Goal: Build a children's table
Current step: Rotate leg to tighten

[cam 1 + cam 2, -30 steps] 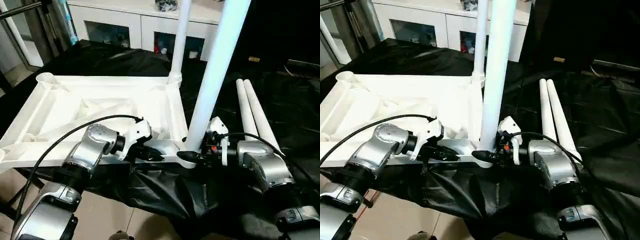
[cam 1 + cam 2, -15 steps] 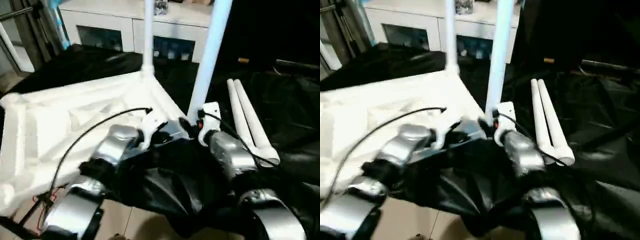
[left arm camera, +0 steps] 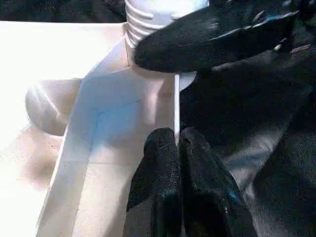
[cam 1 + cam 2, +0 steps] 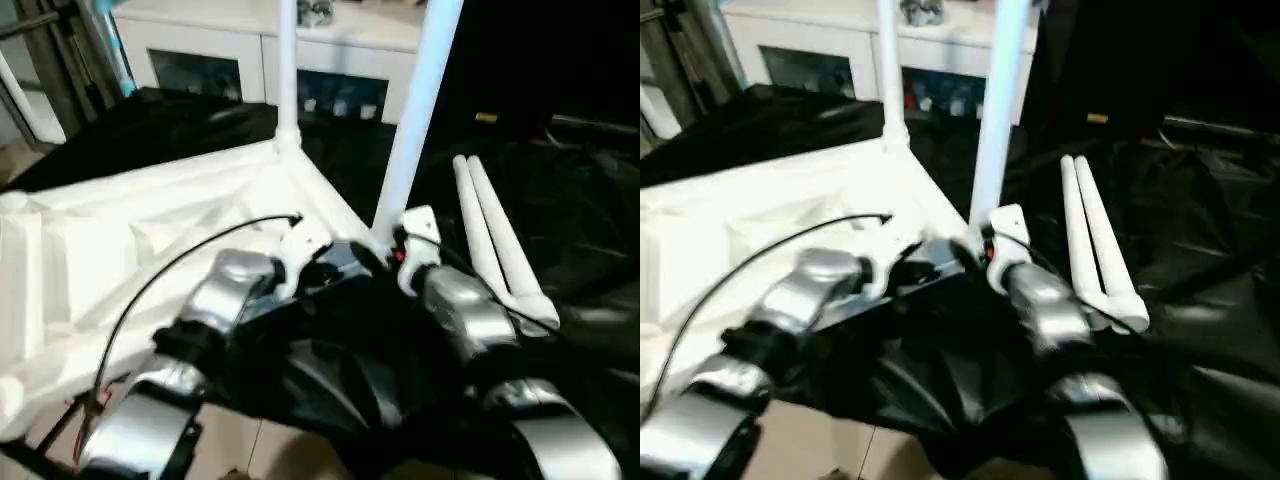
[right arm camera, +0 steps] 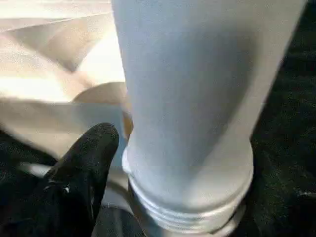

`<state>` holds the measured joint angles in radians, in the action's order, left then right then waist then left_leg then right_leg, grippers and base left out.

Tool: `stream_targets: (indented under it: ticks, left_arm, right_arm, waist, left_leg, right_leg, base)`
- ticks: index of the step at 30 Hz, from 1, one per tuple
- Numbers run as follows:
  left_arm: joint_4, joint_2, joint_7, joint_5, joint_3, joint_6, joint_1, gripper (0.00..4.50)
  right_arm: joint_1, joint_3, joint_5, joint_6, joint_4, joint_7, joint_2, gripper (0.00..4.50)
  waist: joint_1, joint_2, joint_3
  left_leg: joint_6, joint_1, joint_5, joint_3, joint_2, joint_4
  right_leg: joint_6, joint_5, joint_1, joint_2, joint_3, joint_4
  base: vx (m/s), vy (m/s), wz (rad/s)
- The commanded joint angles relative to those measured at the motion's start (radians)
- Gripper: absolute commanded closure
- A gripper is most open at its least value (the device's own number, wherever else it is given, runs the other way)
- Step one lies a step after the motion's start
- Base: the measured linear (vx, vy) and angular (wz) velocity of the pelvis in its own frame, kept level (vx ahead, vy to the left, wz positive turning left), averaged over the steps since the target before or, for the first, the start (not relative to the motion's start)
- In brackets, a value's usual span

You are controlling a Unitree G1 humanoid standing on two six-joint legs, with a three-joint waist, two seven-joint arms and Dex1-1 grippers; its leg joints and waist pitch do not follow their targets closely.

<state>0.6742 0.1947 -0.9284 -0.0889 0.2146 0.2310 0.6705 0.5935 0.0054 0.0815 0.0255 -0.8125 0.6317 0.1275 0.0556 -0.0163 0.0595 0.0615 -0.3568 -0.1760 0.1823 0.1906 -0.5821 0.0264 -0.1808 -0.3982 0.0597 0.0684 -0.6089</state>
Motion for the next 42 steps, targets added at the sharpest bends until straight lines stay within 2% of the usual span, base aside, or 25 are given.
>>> stream_targets:
  ticks: [1,5,8,13,14,16,23,25,31,33,35,36,39,40,42]
  left_arm:
    - [-0.052,-0.027,-0.078,0.068,0.028,-0.058,-0.006,4.5]
    - [-0.1,0.022,-0.209,0.099,0.046,-0.067,-0.039,4.5]
    - [-0.117,0.06,-0.28,0.099,0.055,-0.07,-0.052,4.5]
    - [-0.108,0.09,-0.327,0.096,0.059,-0.08,-0.048,4.5]
    - [-0.108,0.092,-0.331,0.096,0.059,-0.08,-0.048,4.5]
    - [-0.11,0.1,-0.345,0.095,0.06,-0.077,-0.048,4.5]
    - [-0.102,0.101,-0.346,0.095,0.053,-0.081,-0.044,4.5]
    - [-0.102,0.098,-0.341,0.096,0.053,-0.081,-0.046,4.5]
    - [-0.085,0.067,-0.261,0.081,0.036,-0.073,-0.04,4.5]
    - [-0.041,0.029,-0.14,0.052,0.018,-0.059,-0.01,4.5]
    - [0.003,-0.012,-0.028,0.034,0.0,-0.042,0.021,4.5]
    - [0.011,-0.02,-0.007,0.032,-0.004,-0.038,0.027,4.5]
    - [0.061,-0.077,0.137,0.018,-0.026,-0.016,0.069,4.5]
    - [0.072,-0.094,0.174,0.013,-0.028,-0.013,0.079,4.5]
    - [0.078,-0.11,0.203,0.008,-0.025,-0.014,0.086,4.5]
  right_arm:
    - [-0.034,0.1,0.013,0.021,0.019,0.153,-0.027,0.7]
    - [-0.076,0.112,0.066,0.057,0.123,0.325,0.043,0.7]
    - [-0.105,0.133,0.081,0.086,0.191,0.444,0.095,0.7]
    - [-0.121,0.157,0.066,0.091,0.226,0.498,0.126,0.7]
    - [-0.122,0.159,0.066,0.092,0.229,0.501,0.127,0.94]
    - [-0.132,0.17,0.068,0.105,0.244,0.518,0.132,0.94]
    - [-0.144,0.176,0.08,0.133,0.268,0.531,0.123,1.6]
    - [-0.148,0.175,0.077,0.132,0.268,0.521,0.116,1.65]
    - [-0.13,0.147,0.034,0.103,0.195,0.353,0.066,1.71]
    - [-0.086,0.11,-0.01,0.086,0.091,0.144,0.018,1.72]
    - [-0.049,0.076,-0.025,0.076,0.008,-0.017,-0.025,1.73]
    - [-0.042,0.069,-0.025,0.076,-0.006,-0.045,-0.033,1.73]
    - [0.001,0.016,0.0,0.111,-0.076,-0.206,-0.093,1.73]
    - [0.014,0.007,0.004,0.11,-0.095,-0.24,-0.114,1.73]
    - [0.025,0.009,-0.005,0.097,-0.112,-0.265,-0.134,1.73]
  waist:
    - [0.004,-0.007,-0.063]
    - [0.006,-0.006,-0.064]
    - [0.013,-0.002,-0.062]
    - [0.023,-0.004,-0.06]
    - [0.024,-0.004,-0.06]
    - [0.025,-0.005,-0.061]
    - [0.031,-0.005,-0.062]
    - [0.031,-0.006,-0.062]
    - [0.024,-0.006,-0.058]
    - [0.016,-0.006,-0.056]
    - [0.001,-0.008,-0.053]
    - [-0.001,-0.007,-0.053]
    - [0.001,-0.007,-0.053]
    - [0.0,-0.004,-0.055]
    - [0.003,-0.006,-0.058]
  left_leg:
    - [-0.06,0.0,-0.211,-0.015,0.04,0.063]
    - [-0.071,0.001,-0.204,-0.016,0.044,0.065]
    - [-0.07,0.006,-0.216,-0.012,0.049,0.065]
    - [-0.049,0.005,-0.229,-0.014,0.046,0.066]
    - [-0.049,0.006,-0.231,-0.014,0.046,0.066]
    - [-0.046,0.007,-0.226,-0.014,0.046,0.067]
    - [-0.046,0.005,-0.205,-0.013,0.046,0.066]
    - [-0.045,0.006,-0.206,-0.013,0.046,0.066]
    - [-0.026,0.007,-0.235,-0.016,0.044,0.069]
    - [-0.011,0.01,-0.259,-0.017,0.043,0.071]
    - [0.014,0.015,-0.299,-0.022,0.04,0.07]
    - [0.01,0.018,-0.306,-0.022,0.038,0.068]
    - [-0.003,0.019,-0.306,-0.021,0.037,0.067]
    - [-0.005,0.015,-0.299,-0.022,0.038,0.069]
    - [-0.008,0.013,-0.284,-0.019,0.039,0.068]
  right_leg:
    - [0.189,-0.289,0.049,0.09,-0.054,0.089]
    - [0.198,-0.272,0.051,0.087,-0.053,0.086]
    - [0.209,-0.274,0.045,0.085,-0.053,0.087]
    - [0.188,-0.333,0.045,0.089,-0.053,0.091]
    - [0.183,-0.341,0.044,0.089,-0.053,0.092]
    - [0.181,-0.34,0.043,0.089,-0.054,0.091]
    - [0.186,-0.305,0.045,0.089,-0.053,0.087]
    - [0.185,-0.309,0.044,0.089,-0.053,0.087]
    - [0.171,-0.37,0.04,0.091,-0.054,0.094]
    - [0.166,-0.405,0.036,0.089,-0.053,0.096]
    - [0.145,-0.499,0.032,0.093,-0.05,0.106]
    - [0.136,-0.517,0.03,0.092,-0.05,0.11]
    - [0.128,-0.521,0.027,0.093,-0.052,0.115]
    - [0.13,-0.499,0.03,0.091,-0.052,0.111]
    - [0.142,-0.437,0.032,0.091,-0.054,0.106]
  base:
    - [0.0,0.0,0.0]
    - [0.0,0.0,0.0]
    - [0.0,0.0,0.0]
    - [0.0,0.0,0.0]
    - [0.0,0.0,0.0]
    - [0.0,0.0,0.0]
    - [0.0,0.0,0.0]
    - [0.0,0.0,0.0]
    - [0.0,0.0,0.0]
    - [0.0,0.0,0.0]
    - [0.0,0.0,0.0]
    - [0.0,0.0,0.0]
    - [0.0,0.0,0.0]
    - [0.0,0.0,0.0]
    - [0.0,0.0,0.0]
